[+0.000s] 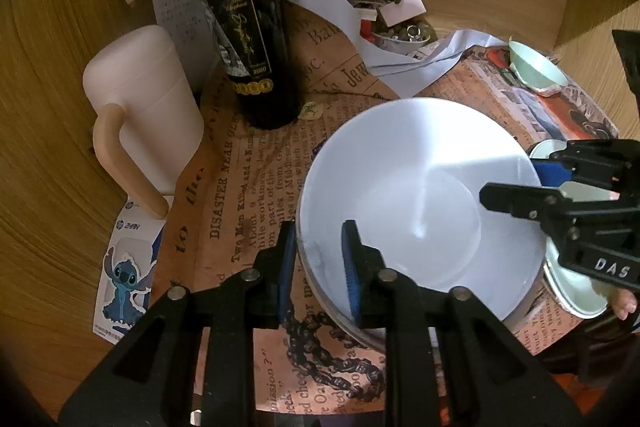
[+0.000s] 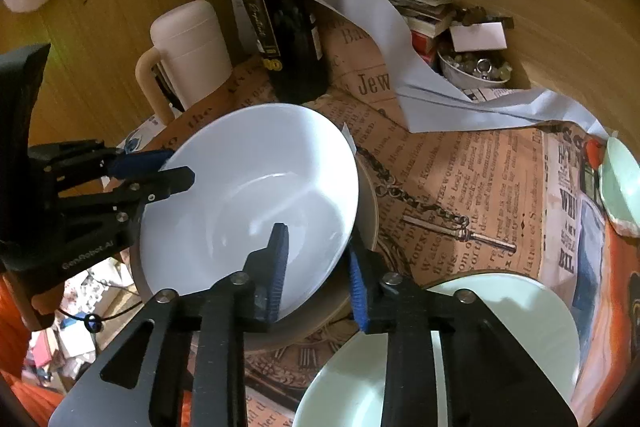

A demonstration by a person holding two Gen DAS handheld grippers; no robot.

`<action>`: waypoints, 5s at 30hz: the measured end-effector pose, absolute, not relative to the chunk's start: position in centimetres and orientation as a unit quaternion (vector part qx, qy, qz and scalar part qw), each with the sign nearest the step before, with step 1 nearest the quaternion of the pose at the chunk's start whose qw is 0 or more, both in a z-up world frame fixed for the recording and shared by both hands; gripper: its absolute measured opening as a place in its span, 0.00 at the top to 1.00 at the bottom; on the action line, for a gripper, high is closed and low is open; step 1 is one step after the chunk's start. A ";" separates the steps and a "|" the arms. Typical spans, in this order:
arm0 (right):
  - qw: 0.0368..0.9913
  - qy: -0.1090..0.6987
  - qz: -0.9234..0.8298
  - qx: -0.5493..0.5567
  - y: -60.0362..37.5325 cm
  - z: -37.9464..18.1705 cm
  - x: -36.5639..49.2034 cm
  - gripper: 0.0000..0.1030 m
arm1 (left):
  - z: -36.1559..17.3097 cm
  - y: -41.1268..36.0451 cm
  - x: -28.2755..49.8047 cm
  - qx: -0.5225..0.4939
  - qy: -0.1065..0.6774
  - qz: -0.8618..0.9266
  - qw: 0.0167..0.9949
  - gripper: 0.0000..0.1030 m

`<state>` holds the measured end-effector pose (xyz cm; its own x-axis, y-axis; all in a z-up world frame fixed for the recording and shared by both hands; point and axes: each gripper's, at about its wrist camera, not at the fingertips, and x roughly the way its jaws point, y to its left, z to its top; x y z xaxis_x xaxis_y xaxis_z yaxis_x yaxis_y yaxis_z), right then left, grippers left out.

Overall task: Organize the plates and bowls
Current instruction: 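Lower the white bowl into the pale pink bowl with both grippers, then open both grippers and move them toward the small mint green bowl, then close both grippers on the rim of the mint green bowl, then lift the mint green bowl with both grippers and carry it toward the stack, then lower the mint green bowl into the white bowl with both grippers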

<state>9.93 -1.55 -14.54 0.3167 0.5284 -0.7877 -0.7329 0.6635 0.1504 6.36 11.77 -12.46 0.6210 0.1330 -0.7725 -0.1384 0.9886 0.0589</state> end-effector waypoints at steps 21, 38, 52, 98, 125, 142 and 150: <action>0.876 0.340 0.333 -0.077 -9.0 -8.9 12.4 0.34 | -5.1 6.3 9.6 0.014 0.337 0.038 0.941 0.24; 0.932 0.351 0.077 -0.049 -23.6 -10.9 25.5 0.27 | -5.0 -0.7 21.6 0.051 0.361 -0.039 0.931 0.12; 0.885 0.466 0.017 -0.005 -28.9 -19.5 34.1 0.60 | -8.3 -3.1 28.8 0.066 0.423 -0.058 0.902 0.12; 0.841 0.491 0.229 0.018 -21.3 -18.6 27.3 0.82 | -15.9 -6.6 32.6 0.060 0.564 -0.101 0.817 0.82; 0.876 0.418 0.241 0.011 -20.2 -12.1 20.9 0.83 | -8.8 -4.5 23.7 0.047 0.461 -0.090 0.882 0.85; 0.882 0.385 0.271 -0.023 -15.9 -9.0 15.2 0.83 | -5.8 -0.2 15.6 0.011 0.412 -0.067 0.908 0.85; 0.876 0.380 0.294 -0.031 -13.3 -8.8 13.5 0.83 | -5.6 2.1 12.6 -0.006 0.402 -0.044 0.915 0.85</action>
